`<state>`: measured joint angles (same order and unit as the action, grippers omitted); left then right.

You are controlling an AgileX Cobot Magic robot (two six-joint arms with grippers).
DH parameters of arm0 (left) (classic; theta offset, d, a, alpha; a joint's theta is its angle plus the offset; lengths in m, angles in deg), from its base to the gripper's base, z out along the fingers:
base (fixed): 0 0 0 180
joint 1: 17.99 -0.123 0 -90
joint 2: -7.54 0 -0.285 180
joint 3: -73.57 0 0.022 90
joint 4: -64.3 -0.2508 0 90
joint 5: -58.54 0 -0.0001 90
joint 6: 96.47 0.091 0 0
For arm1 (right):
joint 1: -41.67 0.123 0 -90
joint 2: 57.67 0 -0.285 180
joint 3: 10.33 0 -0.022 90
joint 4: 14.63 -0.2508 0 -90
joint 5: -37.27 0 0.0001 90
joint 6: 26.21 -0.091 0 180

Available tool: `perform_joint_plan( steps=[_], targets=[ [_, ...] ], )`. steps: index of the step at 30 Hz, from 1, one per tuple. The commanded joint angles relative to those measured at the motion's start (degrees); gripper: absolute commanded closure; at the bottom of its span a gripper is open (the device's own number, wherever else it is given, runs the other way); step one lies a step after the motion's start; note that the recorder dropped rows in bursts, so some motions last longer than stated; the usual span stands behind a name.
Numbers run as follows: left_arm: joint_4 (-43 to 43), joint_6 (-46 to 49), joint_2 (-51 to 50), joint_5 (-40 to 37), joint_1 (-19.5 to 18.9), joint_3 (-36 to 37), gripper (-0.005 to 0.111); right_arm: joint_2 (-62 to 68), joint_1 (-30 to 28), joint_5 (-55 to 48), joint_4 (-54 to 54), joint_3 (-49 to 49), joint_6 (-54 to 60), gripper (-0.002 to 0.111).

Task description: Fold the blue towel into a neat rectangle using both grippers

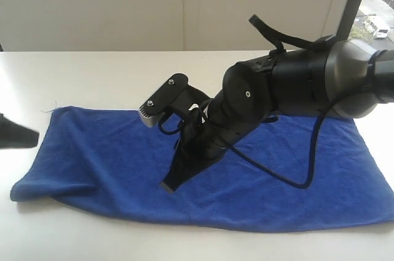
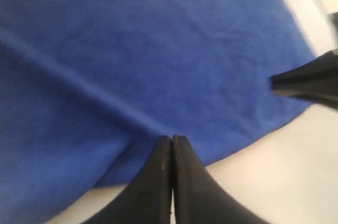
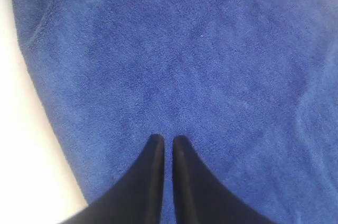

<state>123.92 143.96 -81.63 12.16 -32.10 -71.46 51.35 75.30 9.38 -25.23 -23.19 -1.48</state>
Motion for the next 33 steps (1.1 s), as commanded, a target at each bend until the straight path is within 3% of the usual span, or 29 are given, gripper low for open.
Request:
perform_joint_plan(
  steps=[1,4,9,12,19,25,33],
  targets=[
    [-8.8,-9.7,-0.3,4.7,-0.6,1.1,0.107,-0.6,0.1,1.2,-0.3,0.2,0.6,0.101],
    [-10.9,-6.6,-1.1,4.8,-0.6,2.3,0.098,-0.6,0.1,2.2,-0.3,0.2,0.6,0.101],
    [-13.9,-6.3,-2.1,10.6,-0.6,4.8,0.061,-0.6,0.1,3.2,-0.5,0.2,0.6,0.101],
    [-14.1,-6.3,-2.1,15.0,-0.6,5.4,0.047,-0.6,0.1,2.7,-0.5,0.2,0.6,0.101],
    [-11.3,-2.5,-2.9,20.9,-0.6,5.5,0.047,-0.6,0.1,2.7,-0.5,0.2,0.6,0.101],
    [-1.9,10.8,-7.2,19.8,-0.5,5.5,0.047,-0.6,0.1,2.6,-0.5,0.2,0.6,0.101],
    [1.4,14.6,-12.6,19.6,-0.5,5.5,0.047,-0.6,0.1,2.0,-0.4,0.2,0.6,0.101]
  ],
)
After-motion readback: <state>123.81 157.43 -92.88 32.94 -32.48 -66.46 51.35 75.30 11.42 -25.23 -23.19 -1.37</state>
